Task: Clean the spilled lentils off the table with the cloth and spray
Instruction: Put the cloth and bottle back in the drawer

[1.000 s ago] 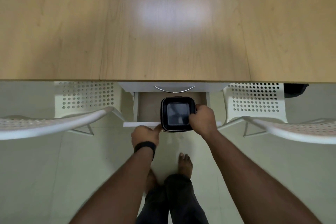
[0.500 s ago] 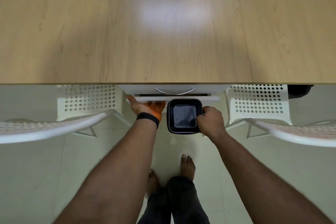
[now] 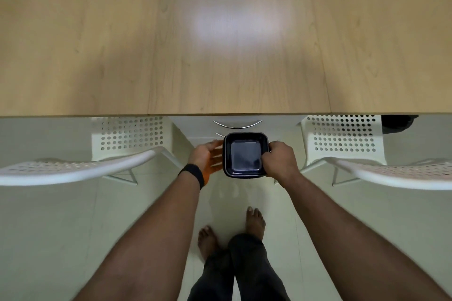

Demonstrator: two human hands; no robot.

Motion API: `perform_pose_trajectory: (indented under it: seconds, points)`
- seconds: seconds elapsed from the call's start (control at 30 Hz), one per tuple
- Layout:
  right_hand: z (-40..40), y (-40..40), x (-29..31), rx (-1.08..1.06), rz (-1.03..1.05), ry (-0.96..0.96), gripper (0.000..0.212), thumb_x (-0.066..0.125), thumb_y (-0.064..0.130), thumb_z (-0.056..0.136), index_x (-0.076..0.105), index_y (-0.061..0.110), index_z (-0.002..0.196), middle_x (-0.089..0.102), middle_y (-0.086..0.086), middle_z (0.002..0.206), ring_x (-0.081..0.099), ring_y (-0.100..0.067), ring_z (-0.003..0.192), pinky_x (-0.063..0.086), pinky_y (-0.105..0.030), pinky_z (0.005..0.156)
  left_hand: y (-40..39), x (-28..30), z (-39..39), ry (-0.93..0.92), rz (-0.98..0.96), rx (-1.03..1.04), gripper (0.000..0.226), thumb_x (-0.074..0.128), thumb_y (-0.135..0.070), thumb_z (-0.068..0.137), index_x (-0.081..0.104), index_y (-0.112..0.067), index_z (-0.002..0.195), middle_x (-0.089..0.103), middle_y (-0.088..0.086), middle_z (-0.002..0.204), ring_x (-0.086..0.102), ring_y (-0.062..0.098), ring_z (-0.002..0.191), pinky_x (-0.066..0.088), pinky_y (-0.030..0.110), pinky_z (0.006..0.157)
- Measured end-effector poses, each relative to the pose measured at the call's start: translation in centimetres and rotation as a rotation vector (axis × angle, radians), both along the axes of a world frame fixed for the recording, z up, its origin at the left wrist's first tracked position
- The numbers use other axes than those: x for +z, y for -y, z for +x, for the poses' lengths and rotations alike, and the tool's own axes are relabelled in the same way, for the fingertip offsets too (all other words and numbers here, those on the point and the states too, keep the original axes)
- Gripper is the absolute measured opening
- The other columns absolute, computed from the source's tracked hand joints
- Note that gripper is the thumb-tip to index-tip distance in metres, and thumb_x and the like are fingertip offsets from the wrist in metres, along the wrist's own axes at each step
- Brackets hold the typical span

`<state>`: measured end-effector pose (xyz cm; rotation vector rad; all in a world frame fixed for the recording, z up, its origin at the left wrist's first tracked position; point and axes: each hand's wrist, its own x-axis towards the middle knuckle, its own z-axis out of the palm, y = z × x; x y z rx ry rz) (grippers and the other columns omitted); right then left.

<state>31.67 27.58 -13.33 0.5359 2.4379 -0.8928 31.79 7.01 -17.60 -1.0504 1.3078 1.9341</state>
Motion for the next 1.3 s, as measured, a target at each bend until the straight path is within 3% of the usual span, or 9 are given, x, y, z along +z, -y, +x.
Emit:
perform_pose_trajectory:
  seconds: [0.13,0.33,0.47,0.6,0.8,1.0,1.1,1.2,1.3]
  points:
    - [0.8,1.0,3.8,-0.017,-0.038,-0.006,0.016,0.050,-0.002,0.078,0.066,-0.002,0.079,0.068,-0.018,0.074,0.070,-0.038,0.066,0.063,-0.053,0.062,1.6,5.2,3.2,-0.034,0.010,-0.261,0.032,0.052,-0.036,0.107,0.067,-0.012,0.122,0.076,0.016,0.115,0.075,0.035,0.101,0.061,0.046,0.084]
    - [1.4,2.8,11.7,0.012,-0.056,-0.043,0.019,0.051,-0.004,0.076,0.068,-0.001,0.084,0.070,-0.018,0.080,0.072,-0.036,0.067,0.063,-0.052,0.058,3.5,12.9,4.4,-0.230,-0.129,-0.345,0.037,0.053,-0.027,0.109,0.068,0.004,0.122,0.076,0.022,0.097,0.076,0.030,0.082,0.062,0.036,0.067]
    - [1.3,3.9,16.9,0.064,-0.027,-0.133,0.022,0.053,0.001,0.075,0.065,0.006,0.094,0.068,-0.012,0.086,0.069,-0.033,0.074,0.063,-0.050,0.060,5.0,18.3,3.9,-0.353,-0.260,-0.467,0.025,0.059,-0.012,0.106,0.069,0.010,0.113,0.075,0.026,0.094,0.077,0.029,0.079,0.063,0.034,0.066]
    - [0.1,4.8,20.5,0.126,0.096,-0.227,0.013,0.060,0.006,0.081,0.059,0.005,0.094,0.060,-0.008,0.085,0.055,-0.020,0.066,0.040,-0.030,0.048,5.6,21.1,2.3,-0.426,-0.328,-0.467,0.017,0.060,-0.007,0.104,0.073,0.004,0.108,0.077,0.024,0.094,0.078,0.031,0.081,0.065,0.038,0.073]
    - [-3.9,5.2,22.1,0.155,0.262,-0.324,0.012,0.065,0.013,0.078,0.054,0.013,0.073,0.052,-0.002,0.068,0.053,-0.026,0.063,0.027,-0.025,0.046,5.7,22.5,-2.5,-0.454,-0.428,-0.470,0.020,0.057,-0.006,0.104,0.071,0.007,0.100,0.077,0.022,0.091,0.078,0.030,0.079,0.065,0.039,0.072]
    - [-11.4,3.9,20.5,0.116,0.157,-0.304,0.016,0.065,0.011,0.077,0.052,0.013,0.067,0.054,-0.003,0.066,0.056,-0.028,0.064,0.027,-0.025,0.046,4.7,21.6,-9.9,-0.439,-0.556,-0.529,0.026,0.050,-0.007,0.104,0.071,-0.001,0.090,0.077,0.015,0.083,0.079,0.027,0.073,0.066,0.045,0.076]
    - [-15.3,3.2,19.8,0.079,0.088,-0.289,0.010,0.065,0.012,0.076,0.058,0.011,0.070,0.059,-0.004,0.067,0.061,-0.027,0.065,0.039,-0.028,0.048,3.9,21.3,-13.6,-0.407,-0.598,-0.522,0.027,0.048,-0.006,0.104,0.071,-0.002,0.092,0.078,0.015,0.085,0.078,0.027,0.073,0.065,0.045,0.077]
    - [-19.9,2.2,19.1,0.026,0.004,-0.313,0.011,0.069,0.016,0.078,0.062,0.012,0.070,0.065,-0.005,0.067,0.066,-0.026,0.062,0.059,-0.039,0.056,3.2,21.5,-18.1,-0.380,-0.680,-0.553,0.027,0.045,-0.005,0.104,0.070,-0.002,0.096,0.077,0.015,0.087,0.078,0.025,0.072,0.065,0.035,0.068]
    - [-24.4,1.2,18.3,0.014,-0.039,-0.319,0.017,0.074,0.020,0.083,0.063,0.016,0.071,0.068,-0.004,0.066,0.070,-0.024,0.060,0.063,-0.044,0.059,2.9,21.2,-22.1,-0.354,-0.753,-0.570,0.025,0.044,-0.004,0.104,0.069,0.002,0.102,0.074,0.018,0.094,0.076,0.028,0.076,0.057,0.021,0.054]
